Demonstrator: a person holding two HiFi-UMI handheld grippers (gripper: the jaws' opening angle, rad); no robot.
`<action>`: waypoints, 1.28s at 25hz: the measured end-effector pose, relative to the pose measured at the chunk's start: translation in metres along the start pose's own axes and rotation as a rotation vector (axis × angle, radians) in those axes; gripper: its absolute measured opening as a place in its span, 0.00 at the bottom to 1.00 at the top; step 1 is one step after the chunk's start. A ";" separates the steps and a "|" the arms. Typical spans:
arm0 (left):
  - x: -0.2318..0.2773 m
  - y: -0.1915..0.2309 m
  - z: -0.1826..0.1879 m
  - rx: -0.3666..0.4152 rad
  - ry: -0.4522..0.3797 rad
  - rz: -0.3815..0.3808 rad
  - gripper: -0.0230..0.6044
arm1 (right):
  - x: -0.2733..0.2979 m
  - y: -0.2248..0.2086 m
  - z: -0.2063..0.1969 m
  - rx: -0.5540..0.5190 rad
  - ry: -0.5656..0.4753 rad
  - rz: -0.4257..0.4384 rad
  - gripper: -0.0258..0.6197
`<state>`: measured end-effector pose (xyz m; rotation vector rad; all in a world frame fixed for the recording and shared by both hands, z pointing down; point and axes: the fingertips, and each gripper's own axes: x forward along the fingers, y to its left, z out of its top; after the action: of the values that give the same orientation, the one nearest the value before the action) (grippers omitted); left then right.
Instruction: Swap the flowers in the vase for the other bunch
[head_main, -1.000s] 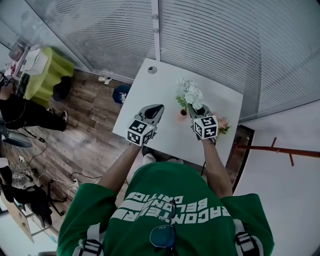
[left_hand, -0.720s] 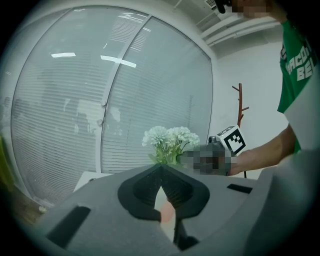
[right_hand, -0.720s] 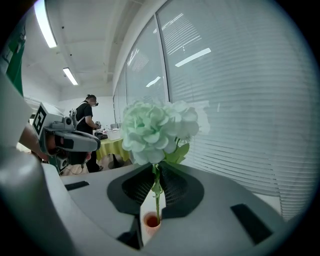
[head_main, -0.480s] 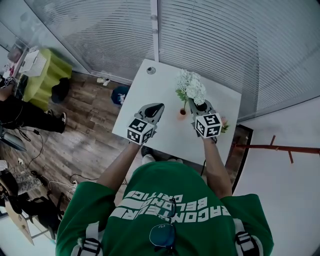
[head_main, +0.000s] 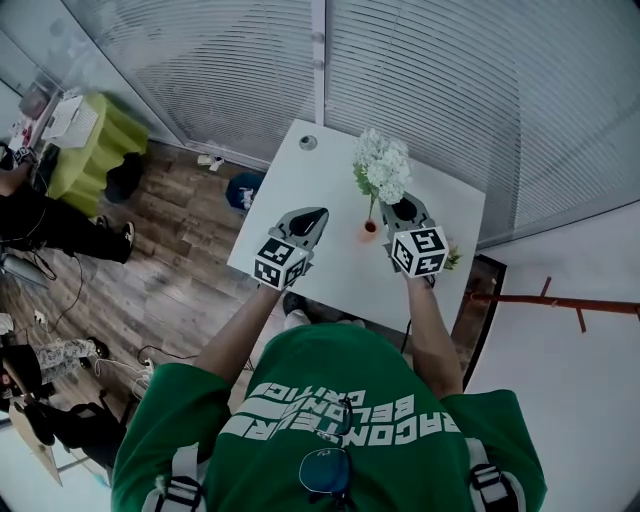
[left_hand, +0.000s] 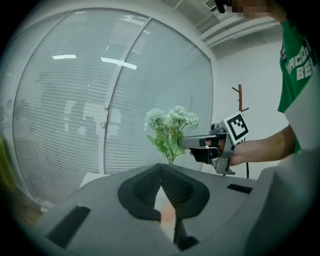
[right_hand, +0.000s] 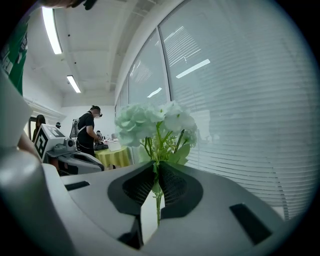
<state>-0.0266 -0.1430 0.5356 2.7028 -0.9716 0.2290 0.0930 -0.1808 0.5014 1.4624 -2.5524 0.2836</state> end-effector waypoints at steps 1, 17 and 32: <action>-0.001 0.002 -0.001 -0.001 0.000 0.006 0.05 | 0.003 0.002 -0.002 -0.001 0.004 0.005 0.08; -0.061 0.054 -0.015 -0.057 -0.016 0.147 0.05 | 0.065 0.075 -0.021 0.010 0.076 0.160 0.08; -0.100 0.097 -0.044 -0.123 -0.003 0.237 0.05 | 0.118 0.129 -0.094 -0.003 0.252 0.266 0.08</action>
<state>-0.1679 -0.1415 0.5724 2.4765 -1.2639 0.2025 -0.0708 -0.1909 0.6130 1.0095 -2.5305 0.4700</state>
